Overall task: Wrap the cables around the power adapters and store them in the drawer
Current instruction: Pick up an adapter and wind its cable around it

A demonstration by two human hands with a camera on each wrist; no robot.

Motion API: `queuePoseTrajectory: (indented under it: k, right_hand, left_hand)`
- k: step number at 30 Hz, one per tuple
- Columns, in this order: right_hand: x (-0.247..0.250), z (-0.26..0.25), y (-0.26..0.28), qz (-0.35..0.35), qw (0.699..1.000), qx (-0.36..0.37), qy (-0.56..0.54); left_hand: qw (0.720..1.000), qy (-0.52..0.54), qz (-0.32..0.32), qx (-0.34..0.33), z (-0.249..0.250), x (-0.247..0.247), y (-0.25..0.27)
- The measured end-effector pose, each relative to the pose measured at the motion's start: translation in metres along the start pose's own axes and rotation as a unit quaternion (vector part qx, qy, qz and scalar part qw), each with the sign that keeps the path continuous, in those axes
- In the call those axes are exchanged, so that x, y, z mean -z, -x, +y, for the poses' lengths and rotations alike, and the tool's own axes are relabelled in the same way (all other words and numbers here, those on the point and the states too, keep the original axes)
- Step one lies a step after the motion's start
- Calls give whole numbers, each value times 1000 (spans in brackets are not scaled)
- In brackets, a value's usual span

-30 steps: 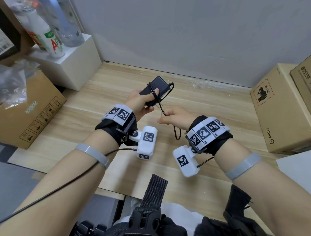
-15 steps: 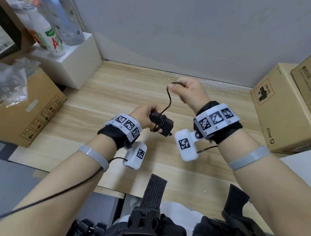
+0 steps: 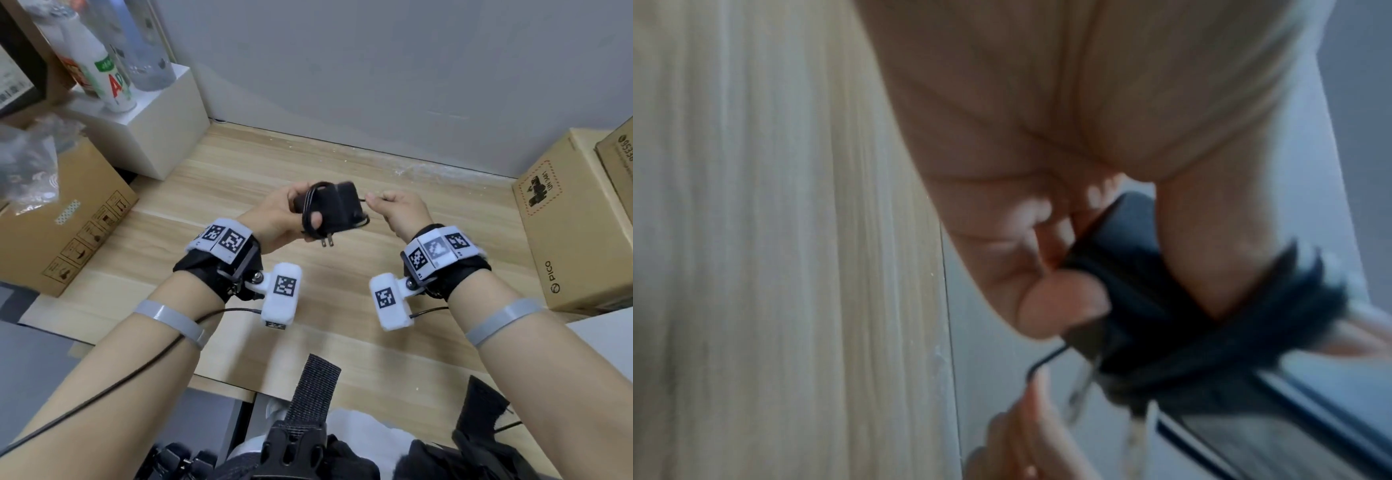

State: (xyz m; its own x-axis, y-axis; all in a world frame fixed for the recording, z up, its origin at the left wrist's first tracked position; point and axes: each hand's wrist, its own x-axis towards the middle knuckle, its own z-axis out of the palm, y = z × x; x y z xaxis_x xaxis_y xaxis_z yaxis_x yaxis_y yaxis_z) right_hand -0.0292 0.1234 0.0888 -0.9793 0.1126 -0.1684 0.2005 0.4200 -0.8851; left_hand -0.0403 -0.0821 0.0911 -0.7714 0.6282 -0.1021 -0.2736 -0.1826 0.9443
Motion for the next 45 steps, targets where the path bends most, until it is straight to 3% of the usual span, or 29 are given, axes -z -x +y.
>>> queuePoseTrajectory:
  k: [4, 9, 18, 24, 29, 33, 36, 38, 41, 45]
  right_hand:
    - [-11, -1, 7, -69, 996, -49, 22]
    - [-18, -14, 17, -174, 980, -19, 94]
    - [-17, -23, 22, -188, 974, 21, 125]
    - [-13, -39, 32, -167, 957, 106, 213]
    - [6, -52, 27, -114, 947, 150, 260]
    - [10, -51, 18, -76, 961, 145, 223]
    - [13, -41, 11, -54, 978, 133, 151]
    - [12, -31, 8, -46, 986, 117, 106]
    - [5, -19, 7, -39, 993, 87, 73]
    - [-7, -17, 16, -86, 990, 46, 101]
  left_hand:
    - [994, 61, 90, -21, 4, -11, -10]
    - [976, 40, 213, -25, 5, -17, -16]
    - [960, -93, 263, -24, 2, -16, -21]
    - [941, -223, 254, -27, -3, -14, -20]
    - [929, -325, 179, -2, -4, -13, -15]
    - [932, -346, 100, 46, -2, -15, -12]
    - [956, -287, 26, 52, 1, -14, -6]
    - [981, -188, 3, 40, 3, -13, -3]
    - [999, -37, 20, 3, 4, -16, -5]
    - [994, 26, 107, -20, 3, -20, -12]
